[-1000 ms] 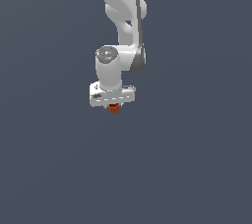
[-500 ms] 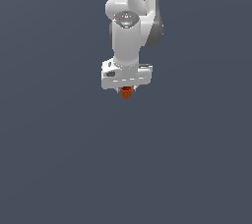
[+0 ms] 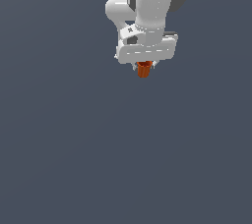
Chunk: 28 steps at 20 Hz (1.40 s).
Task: Pick up the object and move it to a goal position.
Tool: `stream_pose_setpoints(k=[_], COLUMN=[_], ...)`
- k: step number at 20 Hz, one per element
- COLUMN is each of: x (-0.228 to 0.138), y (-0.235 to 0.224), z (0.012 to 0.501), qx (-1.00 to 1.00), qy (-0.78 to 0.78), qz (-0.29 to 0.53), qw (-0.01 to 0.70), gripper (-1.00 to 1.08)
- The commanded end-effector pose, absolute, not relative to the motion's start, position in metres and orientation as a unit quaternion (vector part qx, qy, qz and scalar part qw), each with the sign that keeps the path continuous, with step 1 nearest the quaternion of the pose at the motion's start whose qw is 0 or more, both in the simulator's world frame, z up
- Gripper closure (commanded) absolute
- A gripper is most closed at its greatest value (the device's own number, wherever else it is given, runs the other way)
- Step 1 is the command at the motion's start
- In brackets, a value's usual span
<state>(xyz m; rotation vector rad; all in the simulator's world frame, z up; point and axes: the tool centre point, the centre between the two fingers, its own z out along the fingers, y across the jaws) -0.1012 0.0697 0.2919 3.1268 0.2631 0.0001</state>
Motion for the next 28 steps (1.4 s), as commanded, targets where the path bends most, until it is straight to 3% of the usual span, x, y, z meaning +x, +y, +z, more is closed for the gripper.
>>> stream_pose_setpoints(k=[1,15,28], x=[-0.108,-0.129,-0.131], y=[0.087,0.162,0.178], z=[0.318,0.431,0.454], qx=[0.996,0.996,0.997], qy=[0.084,0.084,0.084], qz=[0.0,0.0,0.0], qw=[0.002,0.001,0.0], gripper=[1.08,1.08,1.08])
